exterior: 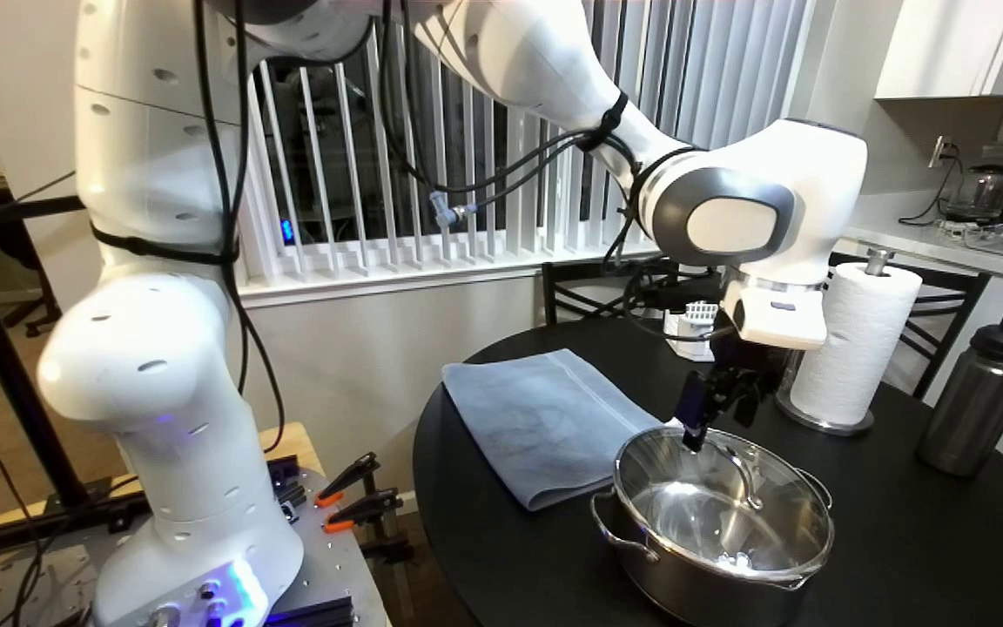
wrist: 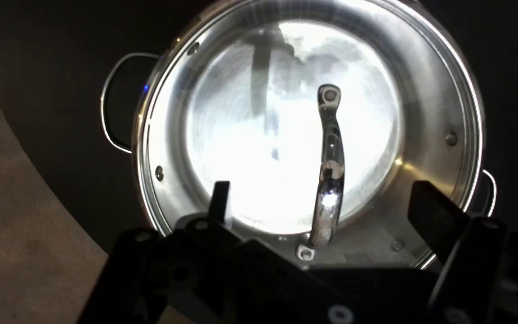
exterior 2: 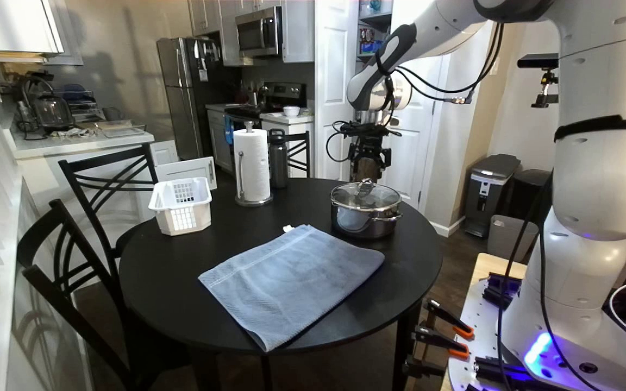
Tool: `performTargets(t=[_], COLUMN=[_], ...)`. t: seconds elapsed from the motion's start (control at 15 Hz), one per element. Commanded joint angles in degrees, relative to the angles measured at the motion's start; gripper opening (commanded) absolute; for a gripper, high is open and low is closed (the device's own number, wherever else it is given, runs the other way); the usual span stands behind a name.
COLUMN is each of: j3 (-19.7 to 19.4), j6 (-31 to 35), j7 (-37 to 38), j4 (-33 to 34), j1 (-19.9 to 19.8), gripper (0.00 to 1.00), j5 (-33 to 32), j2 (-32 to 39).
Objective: Remove the glass lid from the silver pot.
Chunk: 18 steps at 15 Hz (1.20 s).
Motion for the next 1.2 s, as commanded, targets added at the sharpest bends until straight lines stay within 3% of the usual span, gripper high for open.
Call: performTargets(t=[0.0,0.6,0.67,0.73,1.13], j3=[0.31,-0.62,-0.78,-0.94,-1.29], j6=[0.96,3.78,4.09,4.23,4.6], j7=[2.52,5.43,5.27,5.26,5.14], j4=[-1.31,-0.71,-0.74,-0.74,-0.71], j1=[-0.34,-0.56,-0.57,-0.54,-0.47], gripper=[1.0,1.0,0.75,0.74,0.34], j5=[-0.99,-1.73,-1.97,-2.16,-2.71], j2=[-0.16,2.54,2.73,2.9,2.82])
